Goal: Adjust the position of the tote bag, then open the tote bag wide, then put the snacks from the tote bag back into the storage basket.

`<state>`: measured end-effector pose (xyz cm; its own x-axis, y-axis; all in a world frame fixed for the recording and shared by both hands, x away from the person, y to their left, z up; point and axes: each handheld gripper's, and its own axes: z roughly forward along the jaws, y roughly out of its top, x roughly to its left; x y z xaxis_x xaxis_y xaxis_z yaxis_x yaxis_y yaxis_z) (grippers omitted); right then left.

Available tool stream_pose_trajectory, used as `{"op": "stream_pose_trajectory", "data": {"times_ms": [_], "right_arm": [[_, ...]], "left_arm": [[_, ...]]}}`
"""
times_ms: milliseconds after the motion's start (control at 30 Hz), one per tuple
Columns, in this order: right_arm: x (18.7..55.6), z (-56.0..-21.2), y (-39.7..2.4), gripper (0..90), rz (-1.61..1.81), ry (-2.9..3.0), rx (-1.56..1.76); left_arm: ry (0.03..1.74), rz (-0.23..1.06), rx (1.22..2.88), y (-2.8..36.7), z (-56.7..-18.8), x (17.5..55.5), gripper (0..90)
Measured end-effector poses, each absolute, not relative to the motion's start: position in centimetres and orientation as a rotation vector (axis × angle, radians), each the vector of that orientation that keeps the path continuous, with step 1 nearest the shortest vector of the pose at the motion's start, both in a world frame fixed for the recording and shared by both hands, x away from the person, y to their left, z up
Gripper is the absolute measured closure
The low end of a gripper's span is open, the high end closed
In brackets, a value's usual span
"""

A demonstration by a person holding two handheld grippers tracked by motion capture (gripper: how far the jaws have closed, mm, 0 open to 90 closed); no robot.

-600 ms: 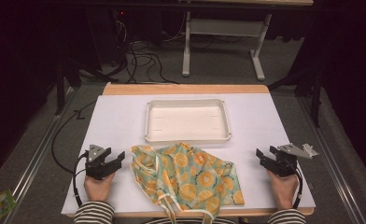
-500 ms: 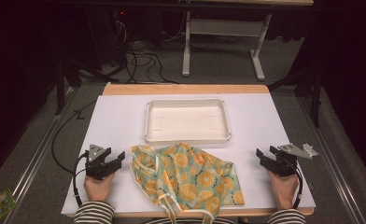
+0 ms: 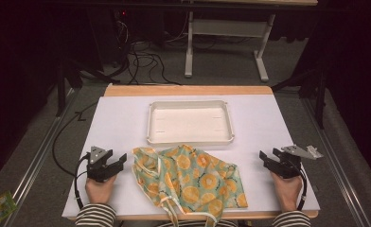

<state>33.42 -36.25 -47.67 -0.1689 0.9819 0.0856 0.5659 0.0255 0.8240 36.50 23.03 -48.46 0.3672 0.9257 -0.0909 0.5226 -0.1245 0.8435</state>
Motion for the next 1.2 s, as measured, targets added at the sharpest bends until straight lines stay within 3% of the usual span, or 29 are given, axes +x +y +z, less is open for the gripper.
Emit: {"op": "stream_pose_trajectory", "data": {"times_ms": [867, 1200], "right_arm": [[32.8, -47.1, -34.1, 53.0, 1.043, 1.881, 1.499], [32.0, -46.9, -33.9, 52.3, 1.079, 1.885, 1.516]], "left_arm": [[1.267, 0.601, 1.775, 23.1, -48.4, 36.4, 38.0], [1.266, 0.596, 1.776, 23.1, -48.4, 36.4, 38.1]]}}
